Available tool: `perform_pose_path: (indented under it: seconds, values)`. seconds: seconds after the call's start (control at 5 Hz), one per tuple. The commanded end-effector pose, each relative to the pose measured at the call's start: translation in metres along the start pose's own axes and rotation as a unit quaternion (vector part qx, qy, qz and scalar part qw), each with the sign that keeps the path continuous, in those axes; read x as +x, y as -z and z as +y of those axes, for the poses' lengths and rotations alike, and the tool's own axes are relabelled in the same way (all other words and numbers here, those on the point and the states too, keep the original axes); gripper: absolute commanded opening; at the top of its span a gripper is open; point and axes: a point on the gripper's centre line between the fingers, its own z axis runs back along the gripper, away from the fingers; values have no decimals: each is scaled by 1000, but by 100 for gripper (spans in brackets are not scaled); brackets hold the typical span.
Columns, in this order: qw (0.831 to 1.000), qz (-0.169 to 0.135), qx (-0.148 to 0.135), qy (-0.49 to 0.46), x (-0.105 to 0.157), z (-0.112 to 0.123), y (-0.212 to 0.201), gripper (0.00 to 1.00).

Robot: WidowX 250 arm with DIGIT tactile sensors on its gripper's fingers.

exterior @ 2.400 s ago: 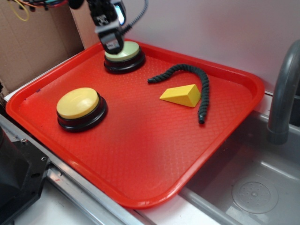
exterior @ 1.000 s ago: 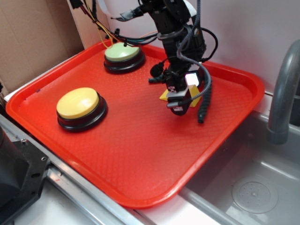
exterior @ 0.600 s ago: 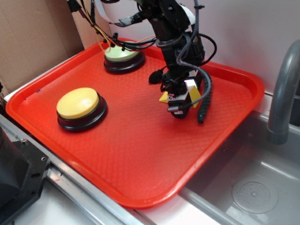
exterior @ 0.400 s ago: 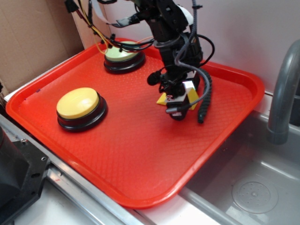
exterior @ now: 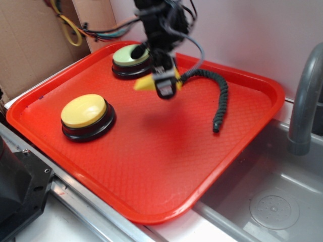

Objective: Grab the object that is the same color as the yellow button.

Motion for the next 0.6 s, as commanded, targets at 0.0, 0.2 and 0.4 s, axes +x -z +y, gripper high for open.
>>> perform_pose_path:
  seconds: [0.0,0.2,0.4]
  values:
    - [968,35,67,-239,-33,14,-85,0]
    - [929,43,95,-356,-47,15,-96,0]
    - [919,42,106,-378,-45,16,-94,0]
